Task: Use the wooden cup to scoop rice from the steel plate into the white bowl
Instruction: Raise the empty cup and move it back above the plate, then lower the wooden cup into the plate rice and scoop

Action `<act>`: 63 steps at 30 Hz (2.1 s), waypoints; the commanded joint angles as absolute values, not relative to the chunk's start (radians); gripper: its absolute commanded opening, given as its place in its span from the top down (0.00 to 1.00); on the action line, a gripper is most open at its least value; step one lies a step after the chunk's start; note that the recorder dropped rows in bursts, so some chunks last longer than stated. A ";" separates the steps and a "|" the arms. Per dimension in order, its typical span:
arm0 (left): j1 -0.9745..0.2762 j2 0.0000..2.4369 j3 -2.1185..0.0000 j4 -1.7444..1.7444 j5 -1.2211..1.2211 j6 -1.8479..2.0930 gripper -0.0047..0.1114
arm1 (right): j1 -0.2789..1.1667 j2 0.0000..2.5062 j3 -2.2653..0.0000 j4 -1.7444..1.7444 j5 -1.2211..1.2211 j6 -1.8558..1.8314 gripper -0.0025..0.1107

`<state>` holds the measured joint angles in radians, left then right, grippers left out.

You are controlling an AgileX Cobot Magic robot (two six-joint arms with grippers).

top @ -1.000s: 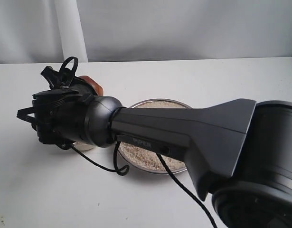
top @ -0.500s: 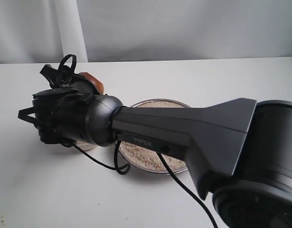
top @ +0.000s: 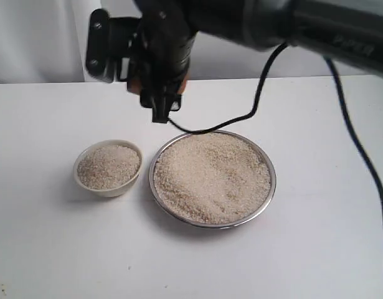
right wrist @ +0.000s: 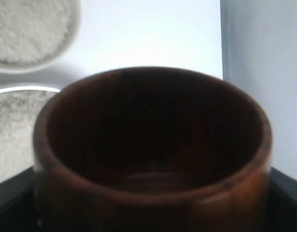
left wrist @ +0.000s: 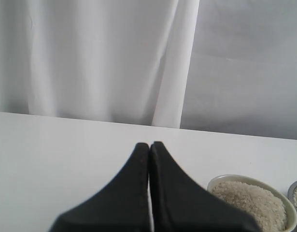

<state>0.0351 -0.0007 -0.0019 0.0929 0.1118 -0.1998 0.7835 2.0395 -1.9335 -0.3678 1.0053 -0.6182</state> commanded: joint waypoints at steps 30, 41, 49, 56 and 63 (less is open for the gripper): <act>0.030 0.000 0.000 0.088 0.109 -0.204 0.96 | 0.599 2.085 -1.504 -0.786 0.852 -0.596 0.98; 0.030 0.000 0.000 0.088 0.109 -0.204 0.96 | 0.649 2.186 -1.502 -1.053 0.830 -0.506 0.98; 0.030 0.000 0.000 0.088 0.109 -0.204 0.96 | 0.655 2.231 -1.502 -1.114 0.829 -0.493 0.98; 0.030 0.000 0.000 0.088 0.109 -0.204 0.96 | 0.689 2.240 -1.502 -1.114 0.801 -0.495 0.98; 0.030 0.000 0.000 0.088 0.109 -0.204 0.96 | 0.708 2.240 -1.502 -1.112 0.795 -0.497 0.98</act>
